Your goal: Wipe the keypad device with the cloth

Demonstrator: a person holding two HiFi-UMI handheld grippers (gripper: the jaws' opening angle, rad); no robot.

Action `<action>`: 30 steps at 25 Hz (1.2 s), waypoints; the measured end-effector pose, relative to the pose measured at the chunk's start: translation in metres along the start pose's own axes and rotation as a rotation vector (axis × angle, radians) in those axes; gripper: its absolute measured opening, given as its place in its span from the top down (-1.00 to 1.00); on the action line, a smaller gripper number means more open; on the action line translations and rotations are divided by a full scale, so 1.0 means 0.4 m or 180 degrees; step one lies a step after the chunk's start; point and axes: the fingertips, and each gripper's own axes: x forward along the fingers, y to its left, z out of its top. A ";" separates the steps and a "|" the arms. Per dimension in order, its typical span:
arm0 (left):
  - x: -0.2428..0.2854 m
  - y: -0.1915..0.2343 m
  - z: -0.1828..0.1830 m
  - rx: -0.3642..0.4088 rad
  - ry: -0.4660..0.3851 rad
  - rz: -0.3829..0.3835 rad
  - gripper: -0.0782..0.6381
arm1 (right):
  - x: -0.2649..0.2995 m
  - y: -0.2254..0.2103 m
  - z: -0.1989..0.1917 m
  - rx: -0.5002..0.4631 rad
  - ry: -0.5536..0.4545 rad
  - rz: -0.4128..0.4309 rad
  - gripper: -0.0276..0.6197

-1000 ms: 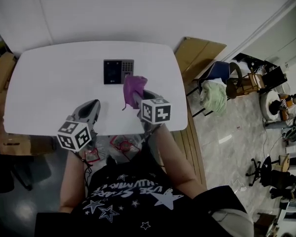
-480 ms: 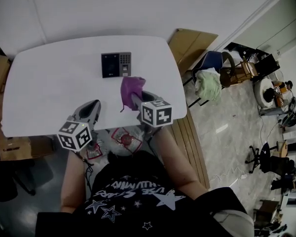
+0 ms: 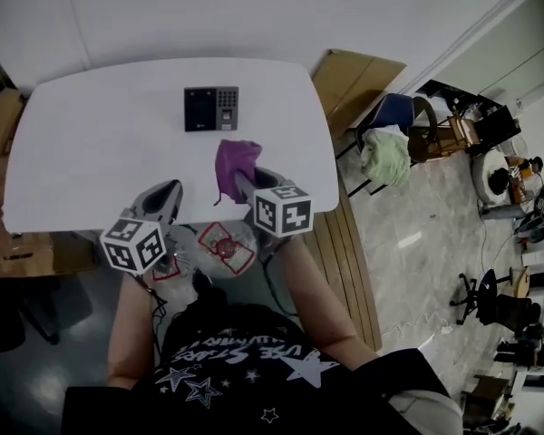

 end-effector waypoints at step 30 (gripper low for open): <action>-0.248 -0.389 -0.141 0.0170 -0.0205 0.0209 0.76 | -0.412 0.096 -0.189 -0.0299 -0.0038 0.0331 0.61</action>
